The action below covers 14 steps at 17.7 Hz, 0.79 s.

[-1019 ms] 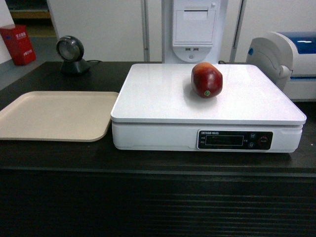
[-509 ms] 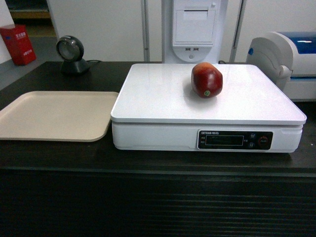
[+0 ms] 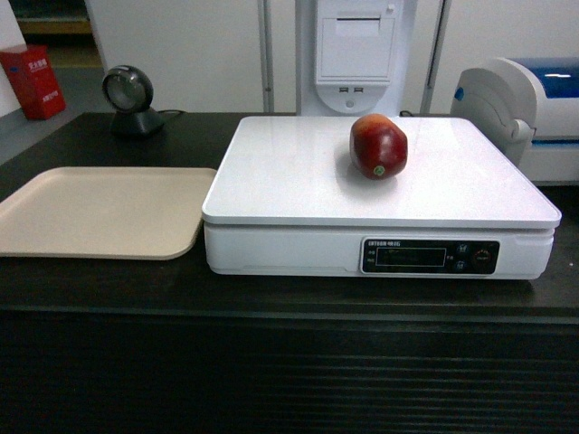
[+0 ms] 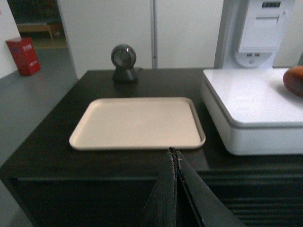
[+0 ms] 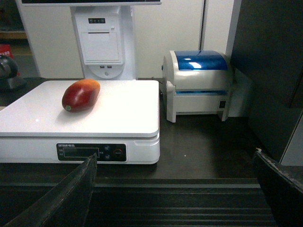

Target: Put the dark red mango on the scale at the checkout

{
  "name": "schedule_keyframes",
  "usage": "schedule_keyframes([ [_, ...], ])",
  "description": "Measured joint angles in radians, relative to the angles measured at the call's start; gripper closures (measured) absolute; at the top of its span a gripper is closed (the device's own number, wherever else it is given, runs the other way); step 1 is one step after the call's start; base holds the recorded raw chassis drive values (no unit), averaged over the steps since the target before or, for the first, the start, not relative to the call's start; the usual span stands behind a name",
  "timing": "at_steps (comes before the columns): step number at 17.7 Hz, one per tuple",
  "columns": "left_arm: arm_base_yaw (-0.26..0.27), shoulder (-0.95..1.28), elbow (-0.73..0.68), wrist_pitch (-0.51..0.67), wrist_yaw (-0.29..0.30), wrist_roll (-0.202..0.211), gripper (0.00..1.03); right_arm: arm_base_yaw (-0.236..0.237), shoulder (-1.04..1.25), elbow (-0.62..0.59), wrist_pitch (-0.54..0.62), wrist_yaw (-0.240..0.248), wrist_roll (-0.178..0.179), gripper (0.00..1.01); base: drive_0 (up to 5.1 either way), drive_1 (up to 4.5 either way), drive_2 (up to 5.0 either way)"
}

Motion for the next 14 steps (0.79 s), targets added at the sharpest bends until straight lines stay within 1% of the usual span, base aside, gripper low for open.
schedule_keyframes([
  [1, 0.000, -0.029, 0.000, -0.034, 0.002, 0.000, 1.01, 0.000, 0.000, 0.000, 0.000, 0.000, 0.000, 0.03, 0.0, 0.00, 0.0],
  [3, 0.000, -0.066, 0.000, -0.017, 0.001, 0.000, 1.01, 0.000, 0.000, 0.000, 0.000, 0.000, 0.000, 0.03, 0.0, 0.00, 0.0],
  [6, 0.000, -0.065, 0.000, -0.032, 0.000, -0.001, 1.01, 0.000, 0.000, 0.000, 0.000, 0.000, 0.000, 0.03, 0.0, 0.00, 0.0],
  [7, 0.000, -0.064, 0.000, -0.028, -0.001, -0.001, 0.96, 0.000, 0.000, 0.000, 0.001, -0.001, 0.000, 0.03, 0.0, 0.00, 0.0],
  [14, 0.000, -0.064, 0.000, -0.028, 0.000, -0.001, 0.20, 0.000, 0.000, 0.000, 0.000, 0.000, 0.000, 0.03, 0.0, 0.00, 0.0],
])
